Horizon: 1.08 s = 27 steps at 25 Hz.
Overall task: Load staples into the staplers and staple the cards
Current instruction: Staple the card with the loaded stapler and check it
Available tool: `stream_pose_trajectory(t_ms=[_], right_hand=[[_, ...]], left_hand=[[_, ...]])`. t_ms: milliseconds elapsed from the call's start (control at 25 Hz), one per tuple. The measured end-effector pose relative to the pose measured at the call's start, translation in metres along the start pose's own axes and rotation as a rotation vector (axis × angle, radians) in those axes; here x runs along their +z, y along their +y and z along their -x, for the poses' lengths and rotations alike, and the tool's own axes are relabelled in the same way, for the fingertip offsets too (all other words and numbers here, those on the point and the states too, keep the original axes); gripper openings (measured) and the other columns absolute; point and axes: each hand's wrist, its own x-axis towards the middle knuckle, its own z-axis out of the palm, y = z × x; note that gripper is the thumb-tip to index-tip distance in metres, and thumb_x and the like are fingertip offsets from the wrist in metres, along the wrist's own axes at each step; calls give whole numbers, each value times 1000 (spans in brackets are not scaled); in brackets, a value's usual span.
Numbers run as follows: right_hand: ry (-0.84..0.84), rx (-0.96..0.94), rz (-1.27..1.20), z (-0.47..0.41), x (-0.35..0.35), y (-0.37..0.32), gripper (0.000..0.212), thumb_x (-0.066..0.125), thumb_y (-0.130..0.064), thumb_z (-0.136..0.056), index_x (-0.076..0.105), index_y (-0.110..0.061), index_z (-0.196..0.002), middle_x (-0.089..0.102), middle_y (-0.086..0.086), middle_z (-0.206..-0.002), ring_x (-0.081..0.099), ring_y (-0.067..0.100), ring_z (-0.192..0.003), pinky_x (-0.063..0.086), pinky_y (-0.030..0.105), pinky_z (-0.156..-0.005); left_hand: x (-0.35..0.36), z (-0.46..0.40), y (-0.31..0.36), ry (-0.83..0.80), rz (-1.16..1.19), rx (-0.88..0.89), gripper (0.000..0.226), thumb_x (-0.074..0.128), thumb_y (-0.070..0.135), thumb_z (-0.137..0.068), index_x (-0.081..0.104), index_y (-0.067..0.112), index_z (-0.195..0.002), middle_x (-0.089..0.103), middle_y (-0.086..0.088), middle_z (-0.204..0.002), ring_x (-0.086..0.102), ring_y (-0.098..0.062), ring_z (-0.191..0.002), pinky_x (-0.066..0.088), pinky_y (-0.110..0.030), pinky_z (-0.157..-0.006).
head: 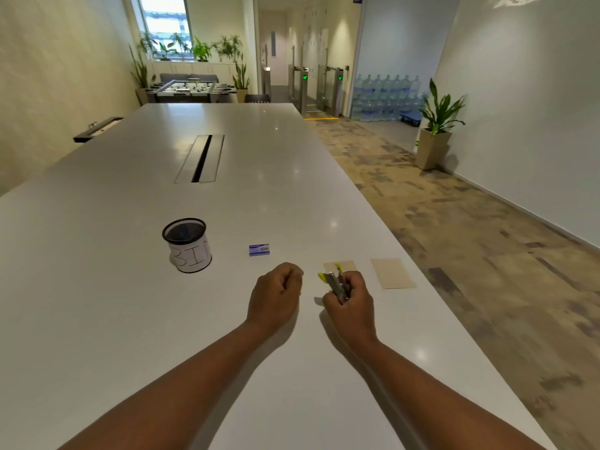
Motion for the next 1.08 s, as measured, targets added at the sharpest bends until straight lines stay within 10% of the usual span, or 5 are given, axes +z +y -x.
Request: stream_pose_trajectory(t_ms=[320,520,680,1080], right_hand=[[43,176,5,-39,-65,32,21,64,-14,-76,43,-13,-73,41,-6,-64,36,11,-55,34,32,-56],[43,225,-45,-43,-66,38,21,64,-12,-80,45,-4,-79,40,-4,-66,35,11,-56,33,30,-54],[70,210,-76,-43,-67,37,20,63,-12,-79,43,-12,-73,38,-8,-62,32,8,-53,32,20,-46],[100,228,-100,-41,-66,34,20,60,-12,-82,44,-18,-71,39,-15,-55,33,4,-48,35,18,-44]], left_hand=[[78,-50,16,-466,-440,83,74,68,41,-92,38,11,-153,43,-9,-154,41,-28,-141,35,-38,-113],[97,-70,11,-533,-611,96,44,64,48,-89,47,18,-116,52,-5,-129,50,-32,-128,44,-39,-94],[105,-76,8,-565,-706,107,71,59,57,-88,37,16,-142,48,-5,-143,41,-32,-136,38,-47,-100],[105,-54,20,-347,-780,301,31,60,48,-90,61,23,-108,68,-2,-104,63,-29,-100,34,-38,-76]])
